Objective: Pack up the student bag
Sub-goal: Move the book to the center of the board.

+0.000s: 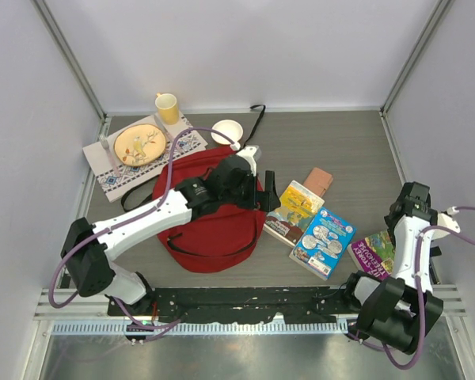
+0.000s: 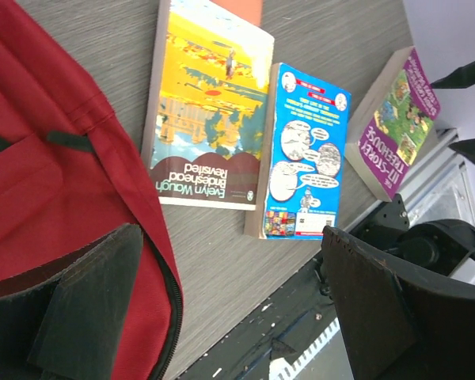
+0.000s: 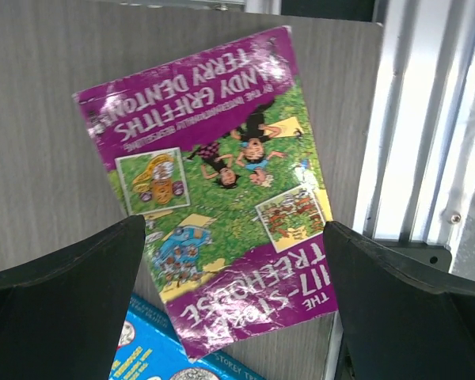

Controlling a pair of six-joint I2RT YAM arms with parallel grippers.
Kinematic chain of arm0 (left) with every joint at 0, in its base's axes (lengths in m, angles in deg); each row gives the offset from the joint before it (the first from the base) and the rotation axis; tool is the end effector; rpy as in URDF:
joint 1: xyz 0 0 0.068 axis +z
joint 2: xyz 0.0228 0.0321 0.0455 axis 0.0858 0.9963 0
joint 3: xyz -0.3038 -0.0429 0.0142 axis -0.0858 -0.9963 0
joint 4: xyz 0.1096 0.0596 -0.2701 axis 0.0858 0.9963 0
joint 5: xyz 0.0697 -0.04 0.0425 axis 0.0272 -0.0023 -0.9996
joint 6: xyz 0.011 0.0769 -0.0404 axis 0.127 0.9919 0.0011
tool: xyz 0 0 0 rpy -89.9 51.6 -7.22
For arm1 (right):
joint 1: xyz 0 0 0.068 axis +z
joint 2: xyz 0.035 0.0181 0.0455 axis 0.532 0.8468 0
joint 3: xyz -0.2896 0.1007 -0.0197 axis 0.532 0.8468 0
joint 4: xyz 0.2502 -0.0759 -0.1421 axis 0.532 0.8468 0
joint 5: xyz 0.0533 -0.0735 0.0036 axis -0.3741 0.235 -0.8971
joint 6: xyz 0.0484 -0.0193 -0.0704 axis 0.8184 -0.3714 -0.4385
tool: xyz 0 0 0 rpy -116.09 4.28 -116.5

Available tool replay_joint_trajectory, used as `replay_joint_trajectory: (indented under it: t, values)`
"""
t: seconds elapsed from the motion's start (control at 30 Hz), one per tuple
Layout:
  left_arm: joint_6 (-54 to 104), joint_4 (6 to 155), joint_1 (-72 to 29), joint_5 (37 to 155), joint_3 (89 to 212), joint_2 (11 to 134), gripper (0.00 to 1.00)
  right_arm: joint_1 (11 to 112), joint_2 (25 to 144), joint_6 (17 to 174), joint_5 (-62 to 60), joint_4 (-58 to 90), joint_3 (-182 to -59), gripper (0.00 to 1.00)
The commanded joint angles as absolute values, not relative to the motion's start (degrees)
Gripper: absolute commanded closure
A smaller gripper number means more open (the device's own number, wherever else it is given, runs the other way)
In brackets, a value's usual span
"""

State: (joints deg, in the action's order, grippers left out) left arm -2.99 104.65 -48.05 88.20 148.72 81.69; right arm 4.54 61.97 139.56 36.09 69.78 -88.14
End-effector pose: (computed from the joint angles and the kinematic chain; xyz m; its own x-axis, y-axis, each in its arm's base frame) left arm 0.2419 -0.3219 0.3126 -0.7867 -0.0206 -0.6171 0.3898 0.7584 -0.5223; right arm 0.1599 -0.1261 0.2186 -0.0948 0.8145 -0.5723 0.9946 0.1014 -0.0205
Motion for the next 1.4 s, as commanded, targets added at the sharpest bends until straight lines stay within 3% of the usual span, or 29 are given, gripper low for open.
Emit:
replay_joint_trajectory:
  t: [0.0, 0.13, 0.5, 0.77, 0.97, 1.37]
  values:
    - [-1.0, 102.8, -48.0, 91.8, 151.7, 81.9, 0.00, -0.4, 62.3, 144.4, 36.0, 69.5, -85.9, 0.01]
    - [-0.2, 103.2, -48.0, 93.9, 152.4, 82.6, 0.00, -5.9, 66.6, 143.8, 32.4, 65.0, -81.5, 0.00]
    - [0.8, 102.2, -47.9, 93.2, 152.4, 85.6, 0.00, -6.4, 57.7, 138.5, 18.7, 39.3, -65.3, 0.00]
    - [-0.4, 101.2, -47.9, 92.3, 153.1, 88.8, 0.00, -6.4, 70.6, 132.7, 6.9, 27.2, -64.3, 0.06]
    - [-1.4, 101.1, -47.9, 92.3, 156.7, 94.3, 0.00, -6.2, 78.3, 128.6, -4.2, 23.9, -68.2, 0.14]
    - [-1.9, 102.4, -47.5, 93.1, 164.6, 101.1, 0.00, 2.4, 61.3, 121.6, 3.8, 35.9, -76.6, 0.14]
